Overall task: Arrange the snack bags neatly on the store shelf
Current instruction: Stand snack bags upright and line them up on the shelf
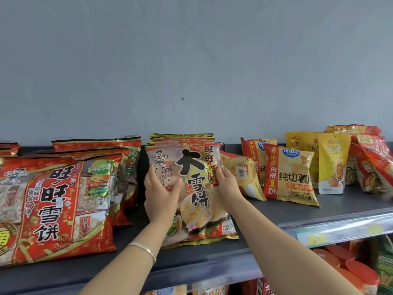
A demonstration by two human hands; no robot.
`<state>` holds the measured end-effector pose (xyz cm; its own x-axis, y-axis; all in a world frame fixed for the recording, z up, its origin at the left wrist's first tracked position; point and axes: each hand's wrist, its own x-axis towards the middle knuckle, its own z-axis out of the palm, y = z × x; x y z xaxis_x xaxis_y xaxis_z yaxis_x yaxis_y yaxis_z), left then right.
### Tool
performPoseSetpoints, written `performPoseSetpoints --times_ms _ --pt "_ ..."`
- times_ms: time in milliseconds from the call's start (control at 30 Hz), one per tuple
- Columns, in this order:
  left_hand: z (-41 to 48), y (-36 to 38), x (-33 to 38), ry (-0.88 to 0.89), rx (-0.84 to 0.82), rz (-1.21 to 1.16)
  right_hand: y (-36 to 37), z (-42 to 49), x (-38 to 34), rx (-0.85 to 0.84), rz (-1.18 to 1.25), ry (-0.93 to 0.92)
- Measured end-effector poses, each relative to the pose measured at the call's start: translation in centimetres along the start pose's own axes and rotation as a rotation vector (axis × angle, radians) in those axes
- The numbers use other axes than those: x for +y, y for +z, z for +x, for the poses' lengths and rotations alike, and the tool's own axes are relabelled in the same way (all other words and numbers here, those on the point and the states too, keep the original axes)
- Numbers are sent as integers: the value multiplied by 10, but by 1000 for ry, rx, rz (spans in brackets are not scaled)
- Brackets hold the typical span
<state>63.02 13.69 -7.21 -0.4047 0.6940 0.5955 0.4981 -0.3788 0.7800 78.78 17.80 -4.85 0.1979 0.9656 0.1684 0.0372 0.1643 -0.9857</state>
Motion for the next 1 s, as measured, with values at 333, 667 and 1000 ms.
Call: performPoseSetpoints --times_ms 333,667,1000 --pt "-7 8 7 306 30 556 0 -3 -3 167 -375 -44" --pt "-23 55 54 673 -87 400 -55 -15 -16 193 -687 -424" --pt "-74 176 127 593 -318 217 -199 24 -12 291 -755 -523"
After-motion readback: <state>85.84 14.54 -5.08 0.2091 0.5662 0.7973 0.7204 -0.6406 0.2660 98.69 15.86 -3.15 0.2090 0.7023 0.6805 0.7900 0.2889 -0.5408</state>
